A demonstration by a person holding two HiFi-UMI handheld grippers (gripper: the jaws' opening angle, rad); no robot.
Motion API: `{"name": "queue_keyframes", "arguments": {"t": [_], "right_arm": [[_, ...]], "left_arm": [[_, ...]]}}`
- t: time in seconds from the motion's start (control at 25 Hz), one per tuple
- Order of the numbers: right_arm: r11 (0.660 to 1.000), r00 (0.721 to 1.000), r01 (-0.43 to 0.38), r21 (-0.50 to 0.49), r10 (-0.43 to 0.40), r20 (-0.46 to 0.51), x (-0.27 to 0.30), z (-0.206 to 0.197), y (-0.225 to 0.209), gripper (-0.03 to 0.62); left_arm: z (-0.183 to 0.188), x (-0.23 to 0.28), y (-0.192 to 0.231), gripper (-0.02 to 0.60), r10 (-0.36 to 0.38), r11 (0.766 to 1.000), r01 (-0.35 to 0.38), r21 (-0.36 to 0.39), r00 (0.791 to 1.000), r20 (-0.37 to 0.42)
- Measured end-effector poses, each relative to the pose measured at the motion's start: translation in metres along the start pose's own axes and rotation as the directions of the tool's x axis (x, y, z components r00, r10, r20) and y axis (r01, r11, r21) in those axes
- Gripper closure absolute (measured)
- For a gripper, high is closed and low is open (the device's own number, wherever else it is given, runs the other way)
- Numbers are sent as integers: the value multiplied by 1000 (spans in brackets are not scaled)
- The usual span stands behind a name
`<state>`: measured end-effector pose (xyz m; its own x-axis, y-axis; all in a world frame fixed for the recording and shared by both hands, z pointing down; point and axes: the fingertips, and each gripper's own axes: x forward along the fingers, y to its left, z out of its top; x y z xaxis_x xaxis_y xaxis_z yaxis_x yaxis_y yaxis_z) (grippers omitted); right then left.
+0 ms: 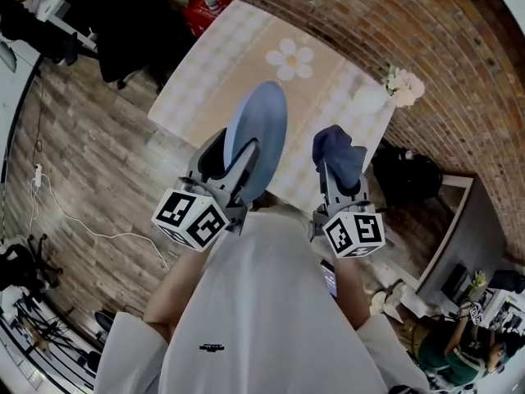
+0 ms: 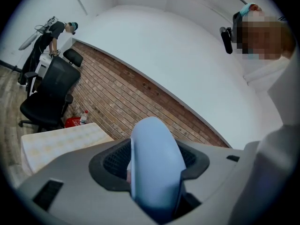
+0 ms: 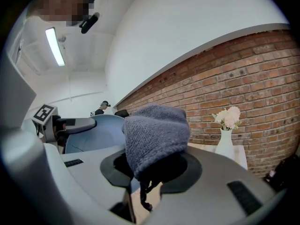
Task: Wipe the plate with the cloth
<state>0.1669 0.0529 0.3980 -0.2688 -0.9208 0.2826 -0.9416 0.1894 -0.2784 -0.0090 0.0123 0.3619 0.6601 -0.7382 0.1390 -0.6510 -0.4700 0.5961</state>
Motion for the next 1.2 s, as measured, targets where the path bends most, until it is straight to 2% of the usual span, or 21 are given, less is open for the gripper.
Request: {"name": "queue_keyframes", "arguments": {"t": [0.16, 0.32, 0.6, 0.72, 0.92, 1.2], "right_arm": [[1000, 1000, 29, -10, -29, 8, 30, 13, 16, 462], [999, 1000, 25, -34, -25, 2, 47, 17, 29, 462], [999, 999, 33, -35, -33, 17, 66, 26, 28, 462], [999, 999, 38, -28, -37, 18, 72, 26, 24, 462], [999, 999, 35, -8, -35, -38, 76, 17, 23, 462], [999, 997, 41, 9, -40, -68, 99, 12, 14, 462]], "left_arm": [[25, 15, 20, 322, -49, 999, 49, 1, 999, -9], [29, 25, 31, 322, -78, 997, 78, -23, 996, -30], [36, 45, 39, 322, -144, 988, 140, -68, 987, -64], [37, 54, 39, 322, -166, 984, 162, -70, 984, -62], [35, 58, 29, 322, -189, 980, 184, -82, 980, -65], [35, 65, 12, 322, -259, 963, 251, -99, 964, -68]]}}
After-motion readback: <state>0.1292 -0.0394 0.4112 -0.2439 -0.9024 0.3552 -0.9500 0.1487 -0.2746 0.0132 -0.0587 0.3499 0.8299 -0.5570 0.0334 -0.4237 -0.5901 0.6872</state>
